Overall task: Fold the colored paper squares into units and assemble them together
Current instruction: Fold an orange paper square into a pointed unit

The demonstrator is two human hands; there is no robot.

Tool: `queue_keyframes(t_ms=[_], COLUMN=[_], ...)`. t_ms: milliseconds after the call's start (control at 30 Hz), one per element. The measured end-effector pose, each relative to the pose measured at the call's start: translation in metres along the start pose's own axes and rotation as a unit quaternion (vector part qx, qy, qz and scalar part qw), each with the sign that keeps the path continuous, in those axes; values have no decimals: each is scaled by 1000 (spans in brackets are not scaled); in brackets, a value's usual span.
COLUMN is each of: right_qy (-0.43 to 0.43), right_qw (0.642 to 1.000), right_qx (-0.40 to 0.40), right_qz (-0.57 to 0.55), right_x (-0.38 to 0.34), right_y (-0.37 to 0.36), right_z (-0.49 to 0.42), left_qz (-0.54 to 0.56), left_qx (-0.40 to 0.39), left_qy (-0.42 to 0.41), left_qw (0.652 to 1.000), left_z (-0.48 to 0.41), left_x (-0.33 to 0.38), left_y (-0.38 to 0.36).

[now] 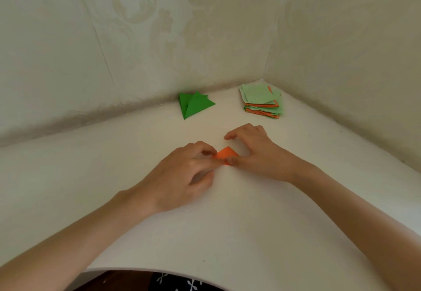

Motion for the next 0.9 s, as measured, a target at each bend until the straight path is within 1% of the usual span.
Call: queue_keyframes(t_ms=[33,100,167,233,300,367,433,500,567,633,733,800,900], right_qy=[-1,0,4,8,18,33,44,51,43,24,21,36,50], right_qw=[1000,1000,999,999,998,994,984,971,956,941,940,940,945], right_qx=[-12,-21,-29,-32,-13,14,33,55,92,131,170,179,187], right_qz=[14,1,-20,-33,-58,-108,-171,-226,-277,-310,-295,-289,-263], right_x=[1,2,4,6,4,2,-1,-5,-8,-7,-4,-5,-3], right_y=[2,4,4,2,1,0,-2,-2,1,5,8,6,3], right_z=[-1,-3,-3,-2,1,4,6,1,-13,-39,-90,-121,-152], left_qz=[30,61,37,-19,-33,3,70,161,207,205,179,154,124], left_qx=[13,42,61,62,56,52,51,53,74,117,188,221,246], left_qy=[14,47,67,62,62,85,133,191,222,241,262,268,282], left_qw=[999,996,995,996,996,995,987,967,950,941,929,925,919], left_z=[-1,-3,-4,-3,-5,-8,-12,-18,-27,-42,-66,-77,-87], left_x=[-2,-5,-8,-7,-5,-3,2,2,-3,-15,-39,-55,-74], left_y=[0,1,1,0,-1,-1,3,9,15,20,26,28,26])
Point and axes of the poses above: each hand's wrist, its own z-axis away from the middle knuckle, its own y-axis out of the back of the hand, x = y × z, the point moved 1 cm from there along -z, towards the middle knuckle, and after that the axes turned 4 degrees about y, right-handed, at the moved point
